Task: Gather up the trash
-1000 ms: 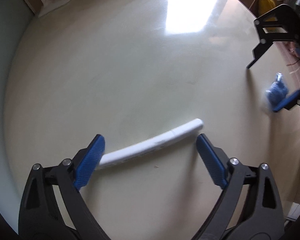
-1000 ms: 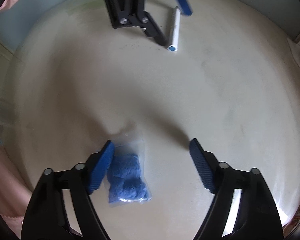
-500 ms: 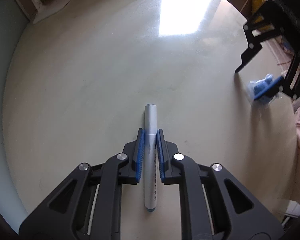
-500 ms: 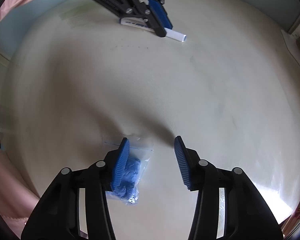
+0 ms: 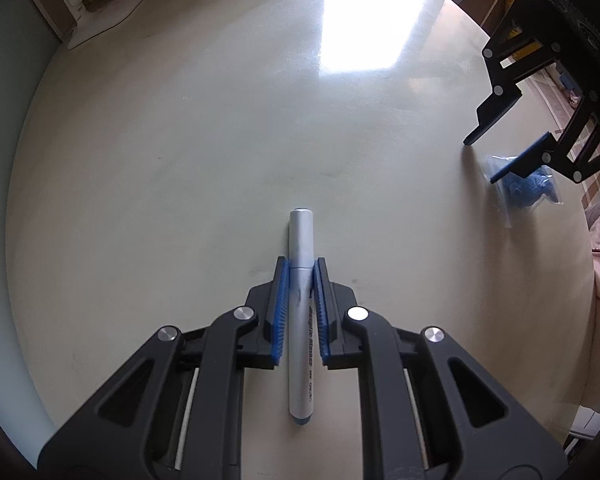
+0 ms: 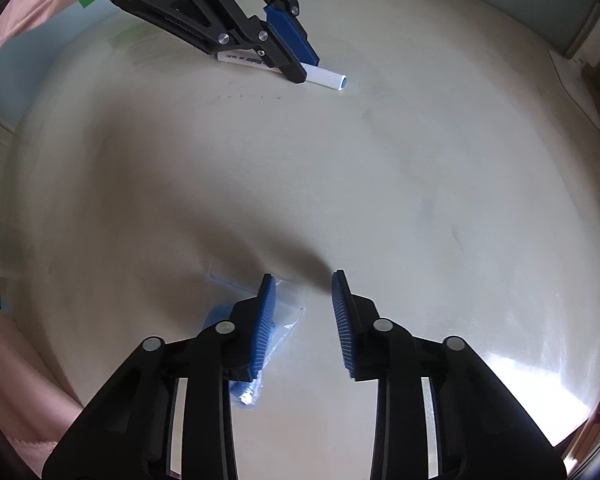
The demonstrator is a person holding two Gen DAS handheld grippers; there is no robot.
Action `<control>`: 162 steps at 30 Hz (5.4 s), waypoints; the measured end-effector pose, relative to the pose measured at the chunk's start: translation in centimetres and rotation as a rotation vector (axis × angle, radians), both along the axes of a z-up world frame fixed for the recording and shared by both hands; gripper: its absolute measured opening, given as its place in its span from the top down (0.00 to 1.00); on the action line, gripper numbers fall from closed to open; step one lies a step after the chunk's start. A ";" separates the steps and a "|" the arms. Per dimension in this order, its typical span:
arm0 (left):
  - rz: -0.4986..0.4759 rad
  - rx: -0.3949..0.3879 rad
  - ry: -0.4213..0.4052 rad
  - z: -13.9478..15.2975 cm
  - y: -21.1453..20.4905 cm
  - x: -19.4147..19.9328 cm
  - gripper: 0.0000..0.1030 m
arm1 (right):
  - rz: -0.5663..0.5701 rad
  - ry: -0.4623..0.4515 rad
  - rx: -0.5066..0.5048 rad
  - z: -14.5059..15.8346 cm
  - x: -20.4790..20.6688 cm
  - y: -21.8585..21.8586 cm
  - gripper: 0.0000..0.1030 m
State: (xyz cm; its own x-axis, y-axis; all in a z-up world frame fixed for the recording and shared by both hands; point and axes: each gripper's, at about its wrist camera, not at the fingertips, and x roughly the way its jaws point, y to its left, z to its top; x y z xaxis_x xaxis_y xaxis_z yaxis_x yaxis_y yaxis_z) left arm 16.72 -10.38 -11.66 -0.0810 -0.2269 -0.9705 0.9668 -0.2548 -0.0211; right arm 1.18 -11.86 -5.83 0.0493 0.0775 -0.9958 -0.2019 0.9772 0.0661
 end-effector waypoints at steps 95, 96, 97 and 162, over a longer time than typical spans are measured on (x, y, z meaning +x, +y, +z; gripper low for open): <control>-0.145 -0.041 -0.067 5.2 -14.4 -35.1 0.89 | -0.660 -0.138 -0.128 10.6 -33.7 -19.1 0.81; -0.158 -0.038 -0.058 4.8 -15.2 -36.5 0.89 | -0.684 -0.134 -0.127 10.4 -35.2 -19.7 0.81; -0.182 -0.035 -0.052 4.4 -15.9 -38.6 0.89 | -0.707 -0.131 -0.124 10.4 -36.6 -20.0 0.81; -0.315 0.165 0.024 -9.3 -27.5 -59.3 0.40 | -1.022 0.009 0.055 0.7 -55.7 -28.9 0.35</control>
State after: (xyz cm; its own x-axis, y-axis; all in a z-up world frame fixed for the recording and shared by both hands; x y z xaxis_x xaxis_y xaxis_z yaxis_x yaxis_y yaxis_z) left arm -42.62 -37.86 -21.01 -0.1450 -0.0273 -0.9891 0.8399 -0.5319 -0.1084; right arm -54.56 -40.73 -5.15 0.1105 0.0483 -0.9927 0.7270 0.6771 0.1139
